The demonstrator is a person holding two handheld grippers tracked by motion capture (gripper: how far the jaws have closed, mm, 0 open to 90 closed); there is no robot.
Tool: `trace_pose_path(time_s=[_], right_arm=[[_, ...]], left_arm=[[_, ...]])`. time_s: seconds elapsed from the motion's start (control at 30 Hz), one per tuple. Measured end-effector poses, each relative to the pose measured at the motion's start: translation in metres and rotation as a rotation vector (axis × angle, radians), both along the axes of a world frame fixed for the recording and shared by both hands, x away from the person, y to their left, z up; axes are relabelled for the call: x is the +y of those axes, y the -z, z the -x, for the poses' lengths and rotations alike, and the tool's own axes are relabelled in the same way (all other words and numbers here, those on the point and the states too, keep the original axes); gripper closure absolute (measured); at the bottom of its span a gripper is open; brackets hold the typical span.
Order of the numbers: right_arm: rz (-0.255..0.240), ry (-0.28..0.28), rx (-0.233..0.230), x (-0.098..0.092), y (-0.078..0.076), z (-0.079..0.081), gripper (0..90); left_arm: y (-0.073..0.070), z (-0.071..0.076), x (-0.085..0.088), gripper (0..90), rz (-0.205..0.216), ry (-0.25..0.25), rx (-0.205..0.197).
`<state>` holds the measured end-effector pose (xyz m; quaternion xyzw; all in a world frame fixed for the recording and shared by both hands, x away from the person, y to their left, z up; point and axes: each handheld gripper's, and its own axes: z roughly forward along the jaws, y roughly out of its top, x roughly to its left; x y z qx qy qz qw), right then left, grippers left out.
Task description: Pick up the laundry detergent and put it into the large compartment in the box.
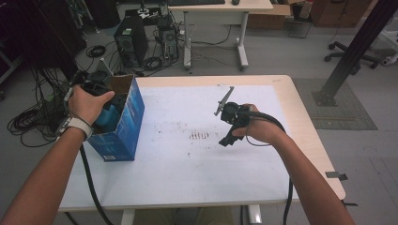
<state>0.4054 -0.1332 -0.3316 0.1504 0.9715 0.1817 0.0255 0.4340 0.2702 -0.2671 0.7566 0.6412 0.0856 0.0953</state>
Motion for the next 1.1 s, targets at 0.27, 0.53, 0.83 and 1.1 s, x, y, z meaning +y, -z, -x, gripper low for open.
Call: trace_pose_path(time_s=[0.27,0.53,0.83,1.1], right_arm=[[-0.002,0.002,-0.003,-0.001,-0.001,0.001,7.4],[-0.003,0.001,-0.004,-0.001,-0.001,0.001,7.4],[-0.004,0.003,-0.006,-0.002,-0.003,0.001,7.4],[-0.007,0.004,-0.008,-0.002,-0.004,0.002,7.5]], left_arm=[[-0.002,0.001,0.000,15.8,0.008,-0.003,-0.009],[-0.007,0.002,0.001,14.6,0.012,0.007,-0.004],[-0.022,0.003,0.000,13.8,0.018,0.008,-0.020],[-0.032,0.005,-0.002,13.0,0.001,0.019,-0.028]])
